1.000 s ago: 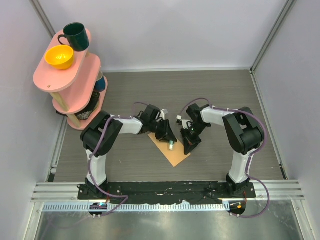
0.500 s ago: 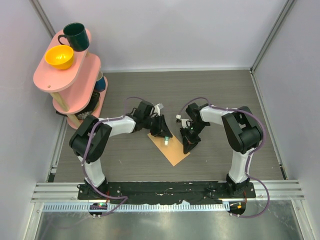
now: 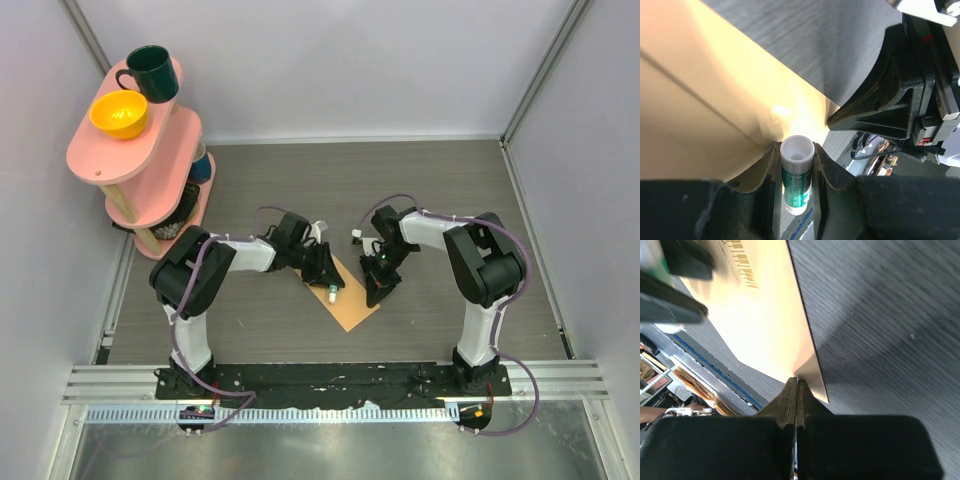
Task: Place the letter into the envelope and seal it
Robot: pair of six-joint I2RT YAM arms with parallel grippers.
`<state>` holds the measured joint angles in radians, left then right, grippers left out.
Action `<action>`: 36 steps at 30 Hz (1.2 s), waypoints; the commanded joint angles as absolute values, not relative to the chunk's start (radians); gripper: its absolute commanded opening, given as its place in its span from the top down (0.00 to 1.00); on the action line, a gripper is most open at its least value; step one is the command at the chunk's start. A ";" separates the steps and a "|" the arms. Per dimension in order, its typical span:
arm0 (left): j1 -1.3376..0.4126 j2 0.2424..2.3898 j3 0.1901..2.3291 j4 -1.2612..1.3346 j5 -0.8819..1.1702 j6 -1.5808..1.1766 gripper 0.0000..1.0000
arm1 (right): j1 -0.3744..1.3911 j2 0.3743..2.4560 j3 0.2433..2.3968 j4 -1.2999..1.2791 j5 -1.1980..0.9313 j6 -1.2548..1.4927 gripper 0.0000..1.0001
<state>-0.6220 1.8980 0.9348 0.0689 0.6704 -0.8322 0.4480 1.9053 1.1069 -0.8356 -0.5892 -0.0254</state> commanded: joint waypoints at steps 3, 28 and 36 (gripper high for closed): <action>-0.522 1.881 0.890 -0.058 0.609 -0.749 1.00 | 0.442 1.925 1.118 -0.767 -0.503 -0.061 0.99; -0.566 1.918 0.877 0.092 0.647 -0.887 1.00 | 0.442 1.921 1.118 -0.769 -0.522 -0.069 0.99; -0.540 1.737 0.844 0.134 0.729 -0.865 1.00 | 0.443 1.855 1.154 -0.790 -0.586 -0.109 0.92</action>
